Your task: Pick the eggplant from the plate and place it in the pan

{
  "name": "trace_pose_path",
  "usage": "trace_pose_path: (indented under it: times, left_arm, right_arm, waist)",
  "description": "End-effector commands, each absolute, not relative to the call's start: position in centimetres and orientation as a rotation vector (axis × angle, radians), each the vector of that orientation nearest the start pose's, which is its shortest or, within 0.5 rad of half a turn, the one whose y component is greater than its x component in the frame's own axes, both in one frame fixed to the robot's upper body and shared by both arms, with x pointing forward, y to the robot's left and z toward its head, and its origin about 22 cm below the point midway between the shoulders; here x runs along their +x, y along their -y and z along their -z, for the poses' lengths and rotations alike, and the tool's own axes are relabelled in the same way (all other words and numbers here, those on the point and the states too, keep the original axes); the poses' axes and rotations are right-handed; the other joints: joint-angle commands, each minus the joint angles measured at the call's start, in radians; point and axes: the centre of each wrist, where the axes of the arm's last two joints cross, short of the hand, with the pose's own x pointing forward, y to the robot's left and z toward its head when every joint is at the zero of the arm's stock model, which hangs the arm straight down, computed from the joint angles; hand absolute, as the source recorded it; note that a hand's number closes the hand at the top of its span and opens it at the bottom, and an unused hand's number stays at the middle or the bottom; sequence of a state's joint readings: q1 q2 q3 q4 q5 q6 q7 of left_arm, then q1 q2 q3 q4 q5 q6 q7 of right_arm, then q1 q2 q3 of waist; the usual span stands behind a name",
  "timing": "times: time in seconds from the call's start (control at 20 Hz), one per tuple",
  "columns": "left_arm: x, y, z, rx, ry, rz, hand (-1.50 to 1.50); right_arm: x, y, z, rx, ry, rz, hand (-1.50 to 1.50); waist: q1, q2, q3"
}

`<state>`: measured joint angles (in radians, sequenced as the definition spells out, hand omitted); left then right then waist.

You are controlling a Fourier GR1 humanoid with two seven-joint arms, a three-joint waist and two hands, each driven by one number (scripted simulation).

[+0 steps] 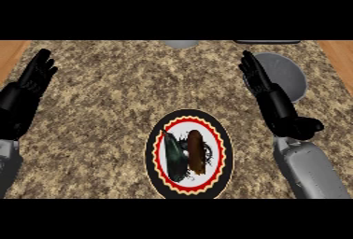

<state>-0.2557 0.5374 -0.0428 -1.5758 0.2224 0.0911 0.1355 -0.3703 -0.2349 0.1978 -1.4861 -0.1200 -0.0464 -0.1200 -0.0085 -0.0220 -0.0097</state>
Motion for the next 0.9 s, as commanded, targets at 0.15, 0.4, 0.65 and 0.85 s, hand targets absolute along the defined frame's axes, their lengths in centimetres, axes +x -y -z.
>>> trace_pose_path:
  times: [0.15,0.4,0.65,0.85]
  left_arm:
    - [29.4,-29.4,-9.9,0.164,1.65,0.096,0.0]
    - [27.5,-28.1,-5.8,0.091,1.509,-0.022,0.0]
    - [27.9,-27.0,-5.4,0.097,1.518,-0.042,0.0]
    - [28.2,-26.8,-4.7,0.115,1.522,-0.055,0.0]
  right_arm:
    - [34.2,16.7,-7.7,0.587,1.78,-0.217,1.5]
    - [35.0,19.5,-2.9,0.345,1.647,-0.366,1.5]
    - [31.9,25.1,-1.3,0.288,1.613,-0.57,-1.5]
    - [34.3,26.9,-4.0,0.254,1.644,-0.783,-1.5]
  waist:
    - [0.056,0.035,0.012]
    - [0.032,0.027,0.01]
    - [0.008,0.022,0.01]
    - [0.015,0.025,0.01]
